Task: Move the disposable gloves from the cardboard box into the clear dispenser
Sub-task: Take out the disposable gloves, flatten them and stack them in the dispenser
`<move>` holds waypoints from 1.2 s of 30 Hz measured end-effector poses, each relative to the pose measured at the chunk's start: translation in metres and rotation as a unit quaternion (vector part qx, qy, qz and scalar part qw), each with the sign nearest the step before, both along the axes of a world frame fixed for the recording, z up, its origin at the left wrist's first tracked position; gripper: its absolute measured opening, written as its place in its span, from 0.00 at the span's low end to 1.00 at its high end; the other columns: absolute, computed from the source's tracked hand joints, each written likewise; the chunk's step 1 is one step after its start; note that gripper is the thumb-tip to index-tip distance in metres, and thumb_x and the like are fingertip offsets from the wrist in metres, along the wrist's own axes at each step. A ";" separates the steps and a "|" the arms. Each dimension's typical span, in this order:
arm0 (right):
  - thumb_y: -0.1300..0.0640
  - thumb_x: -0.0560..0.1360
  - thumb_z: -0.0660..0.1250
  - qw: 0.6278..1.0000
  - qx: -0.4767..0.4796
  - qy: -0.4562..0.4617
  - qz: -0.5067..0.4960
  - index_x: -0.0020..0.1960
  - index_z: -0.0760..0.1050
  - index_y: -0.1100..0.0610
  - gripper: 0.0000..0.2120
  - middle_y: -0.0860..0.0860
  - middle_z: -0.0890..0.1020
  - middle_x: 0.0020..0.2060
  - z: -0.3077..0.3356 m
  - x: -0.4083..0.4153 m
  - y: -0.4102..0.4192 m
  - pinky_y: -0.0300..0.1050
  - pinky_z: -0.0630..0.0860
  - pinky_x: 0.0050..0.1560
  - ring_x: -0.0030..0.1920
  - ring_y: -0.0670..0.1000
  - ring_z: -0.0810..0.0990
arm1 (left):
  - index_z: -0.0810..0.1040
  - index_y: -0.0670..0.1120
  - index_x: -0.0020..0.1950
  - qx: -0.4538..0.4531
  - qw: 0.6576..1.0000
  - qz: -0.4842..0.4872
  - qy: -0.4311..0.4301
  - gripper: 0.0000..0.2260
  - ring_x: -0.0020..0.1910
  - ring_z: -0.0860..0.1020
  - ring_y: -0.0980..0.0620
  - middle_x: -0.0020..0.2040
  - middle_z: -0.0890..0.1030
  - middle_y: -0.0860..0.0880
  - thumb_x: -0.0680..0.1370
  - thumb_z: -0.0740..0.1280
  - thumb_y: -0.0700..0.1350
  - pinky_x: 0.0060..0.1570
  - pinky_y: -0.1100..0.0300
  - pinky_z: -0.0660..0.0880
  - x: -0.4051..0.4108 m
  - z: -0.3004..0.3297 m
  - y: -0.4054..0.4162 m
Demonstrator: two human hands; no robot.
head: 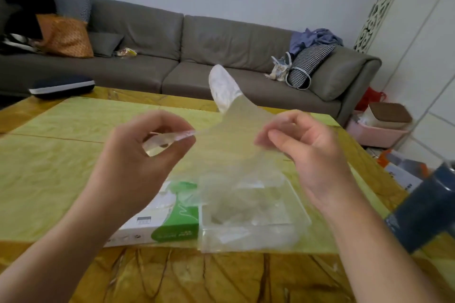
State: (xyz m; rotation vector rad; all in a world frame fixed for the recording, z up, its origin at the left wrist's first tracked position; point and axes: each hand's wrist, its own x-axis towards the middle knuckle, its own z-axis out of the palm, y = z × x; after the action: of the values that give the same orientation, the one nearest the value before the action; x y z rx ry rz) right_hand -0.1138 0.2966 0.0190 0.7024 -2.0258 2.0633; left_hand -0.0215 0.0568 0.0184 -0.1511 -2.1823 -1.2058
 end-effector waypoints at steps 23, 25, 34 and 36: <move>0.69 0.76 0.64 0.856 0.514 -0.058 0.000 0.39 0.85 0.50 0.18 0.39 0.86 0.47 -0.042 -0.009 0.055 0.42 0.81 0.57 0.53 0.39 0.83 | 0.81 0.60 0.58 -0.306 0.931 -0.126 -0.153 0.18 0.57 0.73 0.65 0.56 0.76 0.66 0.82 0.62 0.37 0.52 0.72 0.71 -0.040 -0.042 0.073; 0.66 0.77 0.65 0.835 0.549 -0.042 -0.006 0.41 0.85 0.48 0.17 0.42 0.86 0.47 -0.042 -0.008 0.052 0.47 0.84 0.51 0.49 0.44 0.84 | 0.81 0.60 0.62 -0.328 0.910 -0.144 -0.210 0.14 0.57 0.75 0.63 0.58 0.77 0.64 0.84 0.61 0.44 0.56 0.69 0.73 -0.051 -0.052 0.085; 0.68 0.75 0.65 0.760 0.649 -0.023 0.019 0.43 0.86 0.50 0.16 0.47 0.85 0.45 -0.044 -0.013 0.045 0.38 0.73 0.24 0.34 0.46 0.81 | 0.74 0.57 0.74 -0.380 0.796 -0.168 -0.440 0.21 0.62 0.78 0.55 0.65 0.80 0.59 0.81 0.66 0.59 0.65 0.58 0.74 -0.089 -0.069 0.093; 0.69 0.74 0.64 0.741 0.671 -0.024 0.022 0.44 0.86 0.52 0.16 0.49 0.85 0.44 -0.041 -0.012 0.043 0.36 0.66 0.20 0.31 0.45 0.78 | 0.74 0.57 0.74 -0.404 0.779 -0.169 -0.449 0.22 0.63 0.78 0.53 0.66 0.79 0.58 0.81 0.67 0.58 0.65 0.56 0.74 -0.095 -0.068 0.095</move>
State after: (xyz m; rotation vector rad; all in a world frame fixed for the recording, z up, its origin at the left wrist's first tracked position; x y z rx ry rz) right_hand -0.1259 0.3397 -0.0223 0.7803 -3.3004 0.2196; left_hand -0.1166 0.1522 -0.0492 -0.3933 -3.5570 -0.3741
